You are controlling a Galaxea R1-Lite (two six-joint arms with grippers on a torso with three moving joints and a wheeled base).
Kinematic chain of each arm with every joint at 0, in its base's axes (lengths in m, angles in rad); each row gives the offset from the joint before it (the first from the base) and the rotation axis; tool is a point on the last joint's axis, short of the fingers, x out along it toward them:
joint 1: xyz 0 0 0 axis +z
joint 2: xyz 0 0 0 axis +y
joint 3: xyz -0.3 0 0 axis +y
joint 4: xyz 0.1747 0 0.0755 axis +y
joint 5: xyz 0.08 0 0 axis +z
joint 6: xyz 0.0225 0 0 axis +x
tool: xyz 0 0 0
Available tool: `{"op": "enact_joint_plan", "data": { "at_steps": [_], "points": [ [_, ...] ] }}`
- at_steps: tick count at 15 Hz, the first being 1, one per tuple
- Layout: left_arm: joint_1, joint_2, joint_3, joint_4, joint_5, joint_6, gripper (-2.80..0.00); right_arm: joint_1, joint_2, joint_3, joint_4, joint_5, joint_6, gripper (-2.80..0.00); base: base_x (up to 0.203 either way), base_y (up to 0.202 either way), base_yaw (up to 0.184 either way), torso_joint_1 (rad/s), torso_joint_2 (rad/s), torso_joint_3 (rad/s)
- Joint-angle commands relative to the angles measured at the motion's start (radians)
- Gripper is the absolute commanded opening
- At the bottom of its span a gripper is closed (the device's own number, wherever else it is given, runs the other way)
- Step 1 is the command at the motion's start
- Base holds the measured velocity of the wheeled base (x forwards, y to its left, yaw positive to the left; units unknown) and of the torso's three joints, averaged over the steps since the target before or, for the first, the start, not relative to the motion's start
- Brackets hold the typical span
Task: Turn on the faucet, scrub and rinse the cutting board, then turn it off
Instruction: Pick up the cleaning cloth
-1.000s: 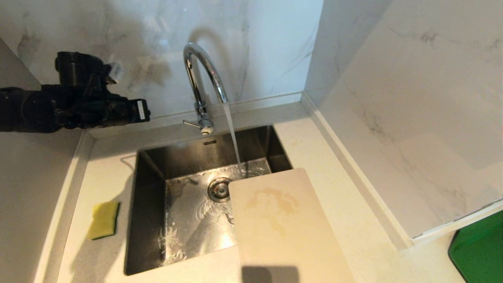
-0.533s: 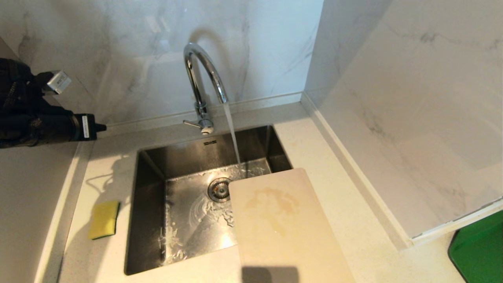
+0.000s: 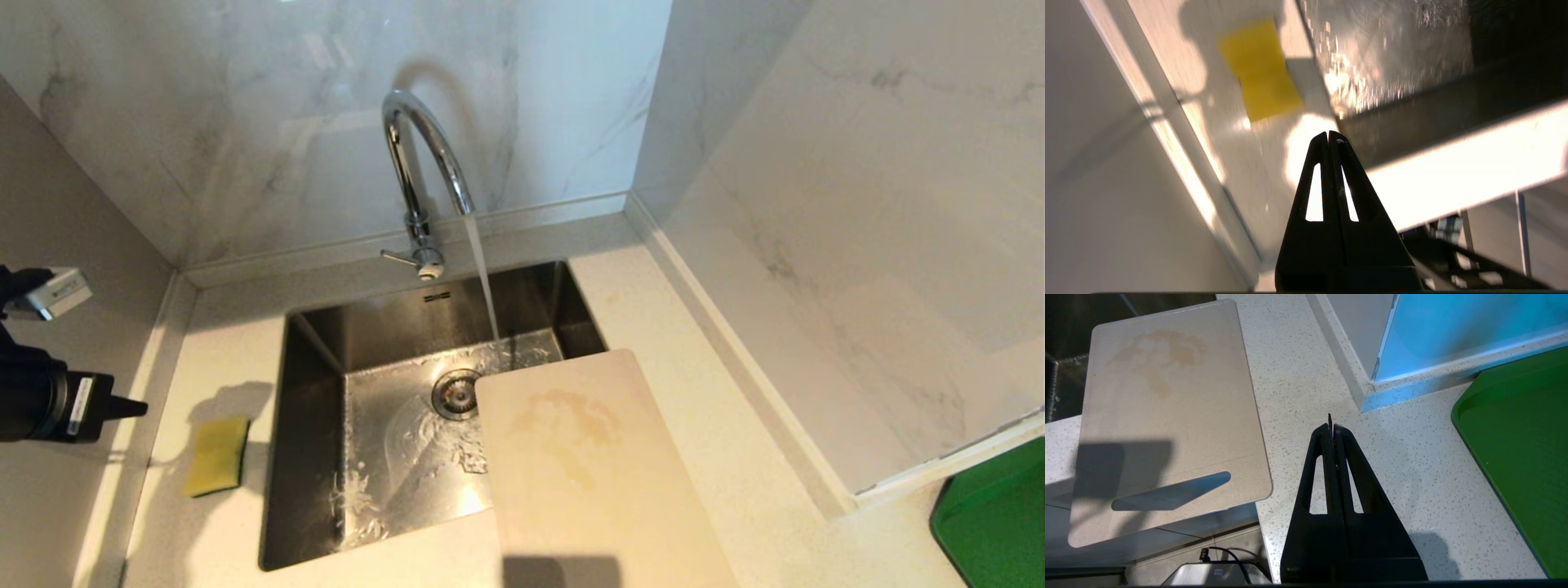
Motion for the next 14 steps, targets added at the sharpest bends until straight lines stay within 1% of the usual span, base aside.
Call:
{"op": "enact_joint_plan", "data": {
  "at_steps": [1, 4, 6, 8, 9, 10, 14],
  "points": [
    [0.002, -0.046, 0.106, 0.004, 0.007, 0.001, -2.80, 0.000, -0.002, 0.002, 0.000, 0.000, 0.000, -2.80, 0.000, 0.000, 0.000, 0.000, 0.00, 0.000],
    [0.026, -0.028, 0.224, 0.003, 0.044, 0.004, -2.80, 0.000, -0.002, 0.002, 0.000, 0.000, 0.000, -2.80, 0.000, 0.000, 0.000, 0.000, 0.00, 0.000],
    [0.046, 0.016, 0.270, -0.010, 0.067, -0.003, -2.80, 0.000, -0.002, 0.002, 0.000, 0.000, 0.000, -2.80, 0.000, 0.000, 0.000, 0.000, 0.00, 0.000],
    [0.062, 0.075, 0.315, -0.094, 0.069, -0.034, -2.80, 0.000, -0.002, 0.002, 0.000, 0.000, 0.000, -2.80, 0.000, 0.000, 0.000, 0.000, 0.00, 0.000],
    [0.066, 0.107, 0.327, -0.141, 0.069, -0.051, 0.00, 0.000, -0.002, 0.002, 0.000, 0.000, 0.000, -2.80, 0.000, 0.000, 0.000, 0.000, 0.00, 0.000],
    [0.071, 0.137, 0.328, -0.165, 0.069, -0.063, 0.00, 0.000, -0.002, 0.002, 0.000, 0.000, 0.000, -2.80, 0.000, 0.000, 0.000, 0.000, 0.00, 0.000],
    [0.101, 0.210, 0.316, -0.196, 0.063, -0.094, 0.00, 0.000, -0.002, 0.002, 0.000, 0.000, 0.000, -2.80, 0.000, 0.000, 0.000, 0.000, 0.00, 0.000]
  ]
}}
